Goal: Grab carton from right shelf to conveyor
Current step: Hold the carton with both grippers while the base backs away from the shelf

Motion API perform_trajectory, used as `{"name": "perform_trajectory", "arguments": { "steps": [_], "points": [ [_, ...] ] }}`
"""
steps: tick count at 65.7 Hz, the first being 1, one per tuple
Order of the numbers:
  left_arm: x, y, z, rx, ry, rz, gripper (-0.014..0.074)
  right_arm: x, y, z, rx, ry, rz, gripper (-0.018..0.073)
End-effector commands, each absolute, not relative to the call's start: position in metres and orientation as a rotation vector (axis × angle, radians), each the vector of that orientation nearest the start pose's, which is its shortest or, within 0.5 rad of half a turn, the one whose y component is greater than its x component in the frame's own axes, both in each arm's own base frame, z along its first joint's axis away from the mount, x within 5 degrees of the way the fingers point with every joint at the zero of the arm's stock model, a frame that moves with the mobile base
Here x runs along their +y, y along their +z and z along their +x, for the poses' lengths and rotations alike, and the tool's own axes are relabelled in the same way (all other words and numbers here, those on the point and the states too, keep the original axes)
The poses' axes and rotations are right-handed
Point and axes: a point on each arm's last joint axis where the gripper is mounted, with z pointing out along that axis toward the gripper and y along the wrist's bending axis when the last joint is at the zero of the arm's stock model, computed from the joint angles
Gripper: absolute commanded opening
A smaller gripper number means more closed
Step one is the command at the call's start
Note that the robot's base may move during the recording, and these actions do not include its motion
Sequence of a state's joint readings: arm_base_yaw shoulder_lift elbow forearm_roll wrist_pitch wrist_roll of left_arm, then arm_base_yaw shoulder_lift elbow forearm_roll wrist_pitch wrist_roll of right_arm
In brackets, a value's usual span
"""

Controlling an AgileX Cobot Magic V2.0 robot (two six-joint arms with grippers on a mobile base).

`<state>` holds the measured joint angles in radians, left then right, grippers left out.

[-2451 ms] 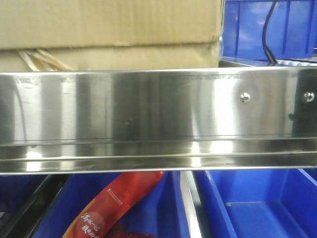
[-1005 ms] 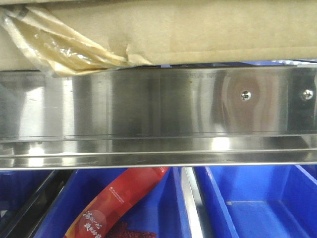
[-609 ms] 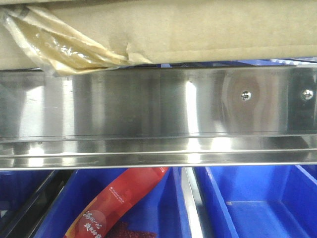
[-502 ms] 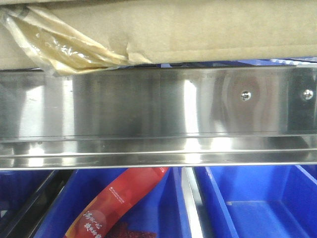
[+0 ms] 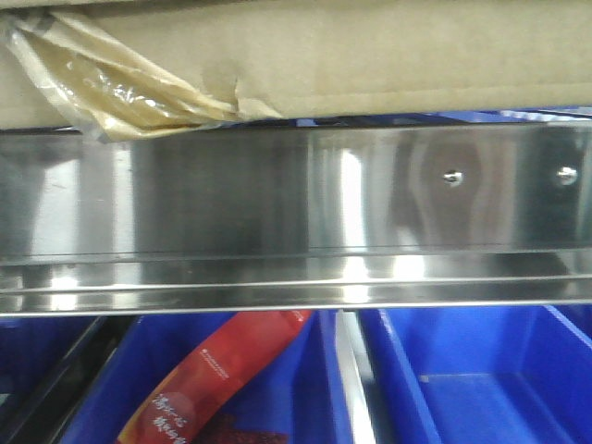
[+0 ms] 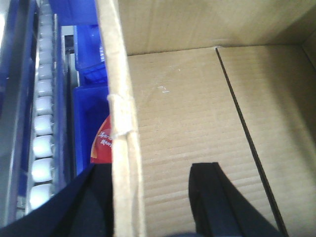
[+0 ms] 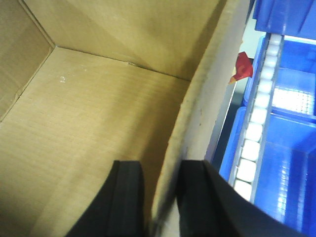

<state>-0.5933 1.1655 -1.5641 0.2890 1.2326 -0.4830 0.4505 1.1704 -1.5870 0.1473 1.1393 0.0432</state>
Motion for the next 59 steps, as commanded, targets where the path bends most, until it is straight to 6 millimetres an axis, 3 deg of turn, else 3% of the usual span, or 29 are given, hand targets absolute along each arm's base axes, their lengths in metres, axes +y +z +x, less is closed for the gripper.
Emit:
{"name": "perform_trajectory", "arguments": {
  "steps": [1, 59],
  "points": [
    [-0.0901, 0.4816, 0.1732, 2.243, -0.216, 0.143, -0.0015, 0.0955, 0.4926, 0.1808, 2.110, 0.402, -0.460, -0.0068],
    [-0.0898, 0.4817, 0.1733, 2.242, -0.213, 0.142, -0.0015, 0.0955, 0.4926, 0.1808, 2.110, 0.402, -0.460, -0.0068]
  ]
}}
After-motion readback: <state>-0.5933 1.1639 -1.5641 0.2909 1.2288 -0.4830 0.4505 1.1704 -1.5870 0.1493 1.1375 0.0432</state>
